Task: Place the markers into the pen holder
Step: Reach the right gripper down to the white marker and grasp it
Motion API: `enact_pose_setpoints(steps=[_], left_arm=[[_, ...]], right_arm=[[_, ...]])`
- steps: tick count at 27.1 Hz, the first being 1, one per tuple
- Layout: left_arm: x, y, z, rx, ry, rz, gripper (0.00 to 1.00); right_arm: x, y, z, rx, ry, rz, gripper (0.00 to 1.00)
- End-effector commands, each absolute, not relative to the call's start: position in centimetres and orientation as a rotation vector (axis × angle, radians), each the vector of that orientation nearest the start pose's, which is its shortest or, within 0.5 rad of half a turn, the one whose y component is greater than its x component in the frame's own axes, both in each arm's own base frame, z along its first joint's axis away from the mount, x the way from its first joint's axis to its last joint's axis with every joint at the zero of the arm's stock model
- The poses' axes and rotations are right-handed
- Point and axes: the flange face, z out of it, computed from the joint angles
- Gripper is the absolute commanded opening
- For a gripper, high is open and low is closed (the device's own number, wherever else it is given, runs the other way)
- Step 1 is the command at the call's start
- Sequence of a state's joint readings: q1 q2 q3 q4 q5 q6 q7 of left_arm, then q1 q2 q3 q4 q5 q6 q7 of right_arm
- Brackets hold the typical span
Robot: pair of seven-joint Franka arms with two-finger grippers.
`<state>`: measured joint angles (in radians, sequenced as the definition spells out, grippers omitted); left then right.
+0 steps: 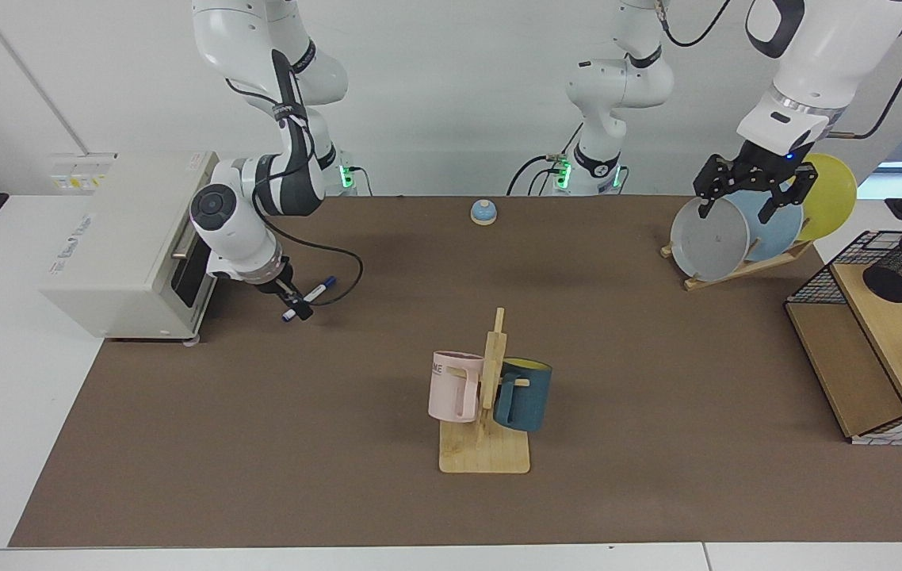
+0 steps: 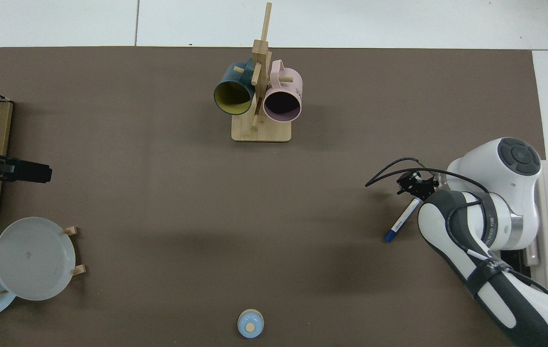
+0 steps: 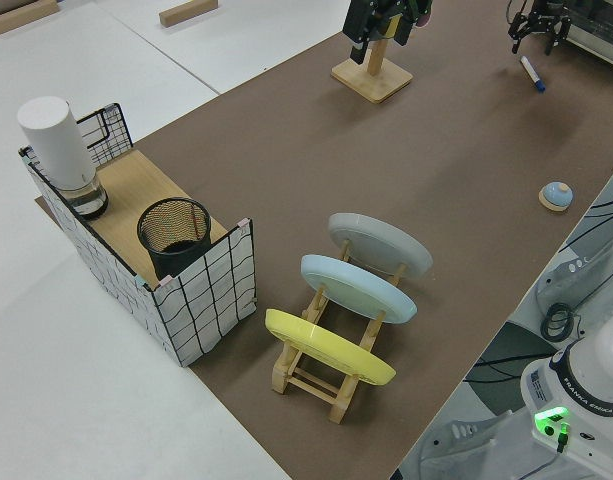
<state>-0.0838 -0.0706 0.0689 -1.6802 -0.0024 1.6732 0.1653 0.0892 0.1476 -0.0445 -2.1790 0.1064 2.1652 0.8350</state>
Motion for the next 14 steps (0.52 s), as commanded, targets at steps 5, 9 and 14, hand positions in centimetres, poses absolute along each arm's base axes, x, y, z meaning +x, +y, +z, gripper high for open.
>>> enact_pose_setpoints(steps=[5, 9, 14], left_arm=[[54.0, -0.6, 62.4, -3.114, 0.272, -0.114, 1.00], [54.0, -0.6, 62.4, -3.114, 0.272, -0.114, 1.00], [54.0, -0.3, 62.4, -3.113, 0.265, -0.113, 1.00]], right_arm=[[53.3, 2.3, 28.8, -2.845, 1.327, 0.295, 0.99], [53.5, 2.3, 27.9, -2.844, 1.330, 0.284, 0.99], [53.6, 2.2, 27.7, -2.847, 1.325, 0.283, 0.70]])
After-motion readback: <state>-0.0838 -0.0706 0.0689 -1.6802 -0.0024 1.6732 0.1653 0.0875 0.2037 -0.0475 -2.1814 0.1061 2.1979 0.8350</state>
